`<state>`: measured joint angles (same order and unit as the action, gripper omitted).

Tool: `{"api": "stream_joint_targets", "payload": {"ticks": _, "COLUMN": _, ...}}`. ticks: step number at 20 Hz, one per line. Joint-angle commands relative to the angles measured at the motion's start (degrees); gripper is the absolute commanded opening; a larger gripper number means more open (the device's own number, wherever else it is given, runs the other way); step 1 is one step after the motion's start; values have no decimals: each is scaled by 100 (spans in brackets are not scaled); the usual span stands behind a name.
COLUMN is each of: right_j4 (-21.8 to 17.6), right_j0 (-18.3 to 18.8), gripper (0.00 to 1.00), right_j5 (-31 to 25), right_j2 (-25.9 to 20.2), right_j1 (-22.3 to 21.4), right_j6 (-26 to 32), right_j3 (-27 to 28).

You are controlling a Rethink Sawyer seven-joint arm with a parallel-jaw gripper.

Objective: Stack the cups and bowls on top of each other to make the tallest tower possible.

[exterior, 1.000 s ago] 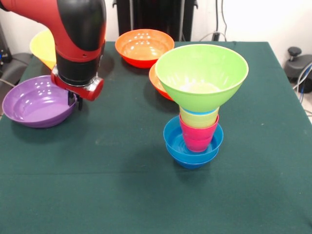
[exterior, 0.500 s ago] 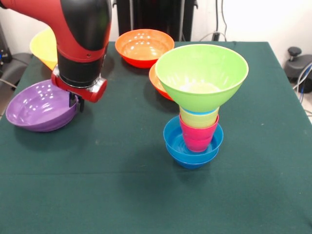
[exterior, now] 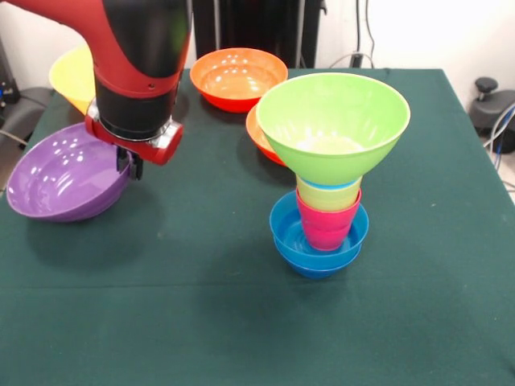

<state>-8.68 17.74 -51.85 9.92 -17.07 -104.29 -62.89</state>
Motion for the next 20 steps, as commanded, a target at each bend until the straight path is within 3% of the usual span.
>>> {"api": "stream_joint_targets", "payload": {"ticks": 1, "right_j4": -40, "right_j0": -133, "gripper": 0, "right_j5": -938, "right_j2": -566, "right_j1": -184, "right_j6": 449, "right_j3": 593}}
{"api": "stream_joint_targets", "payload": {"ticks": 20, "right_j4": -37, "right_j0": -322, "gripper": 0, "right_j5": -2826, "right_j2": -594, "right_j1": 219, "right_j6": 424, "right_j3": 2541}}
